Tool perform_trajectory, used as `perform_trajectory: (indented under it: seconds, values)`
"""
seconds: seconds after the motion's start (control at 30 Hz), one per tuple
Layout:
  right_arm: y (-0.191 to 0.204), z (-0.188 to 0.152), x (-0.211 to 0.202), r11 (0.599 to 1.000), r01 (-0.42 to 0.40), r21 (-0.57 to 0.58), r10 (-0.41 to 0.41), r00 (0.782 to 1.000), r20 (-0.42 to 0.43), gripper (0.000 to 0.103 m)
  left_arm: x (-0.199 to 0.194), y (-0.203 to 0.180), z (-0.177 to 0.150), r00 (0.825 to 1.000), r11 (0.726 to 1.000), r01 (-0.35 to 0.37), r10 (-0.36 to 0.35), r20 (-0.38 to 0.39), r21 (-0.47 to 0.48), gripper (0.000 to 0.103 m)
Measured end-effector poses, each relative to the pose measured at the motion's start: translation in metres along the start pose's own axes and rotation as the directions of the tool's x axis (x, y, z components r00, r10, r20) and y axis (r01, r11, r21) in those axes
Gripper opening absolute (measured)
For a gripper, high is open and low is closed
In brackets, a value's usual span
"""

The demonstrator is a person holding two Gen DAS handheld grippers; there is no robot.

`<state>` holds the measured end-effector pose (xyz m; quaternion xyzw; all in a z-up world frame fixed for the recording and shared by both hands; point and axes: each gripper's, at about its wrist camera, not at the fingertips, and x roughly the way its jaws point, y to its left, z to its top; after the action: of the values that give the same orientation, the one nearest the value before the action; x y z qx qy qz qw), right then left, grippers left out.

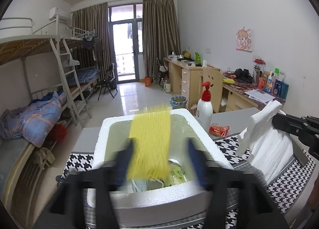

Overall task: Organize soft objects
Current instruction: 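Open the left tool to drop the yellow sponge into the foam box, then move the white cloths over the foam box and open the right tool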

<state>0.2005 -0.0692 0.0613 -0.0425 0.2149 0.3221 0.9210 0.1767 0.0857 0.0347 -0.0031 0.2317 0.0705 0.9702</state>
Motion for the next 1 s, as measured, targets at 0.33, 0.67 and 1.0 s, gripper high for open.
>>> perform_trajectory:
  seconds: [0.33, 0.67, 1.0]
  values:
    - [0.003, 0.003, -0.003, 1.000, 0.010, 0.004, -0.010, 1.000, 0.003, 0.004, -0.012, 0.002, -0.002, 0.999, 0.999, -0.034, 0.033, 0.039, 0.009, 0.101]
    - [0.007, 0.008, -0.002, 1.000, 0.017, 0.001, -0.017, 1.000, 0.005, 0.004, -0.030, 0.012, -0.002, 0.997, 0.999, -0.044, 0.045, 0.068, -0.016, 0.102]
    - [0.016, 0.011, 0.007, 1.000, -0.001, -0.016, 0.001, 1.000, 0.003, 0.004, -0.040, 0.027, -0.006, 0.994, 0.996, -0.080, 0.082, 0.075, -0.028, 0.102]
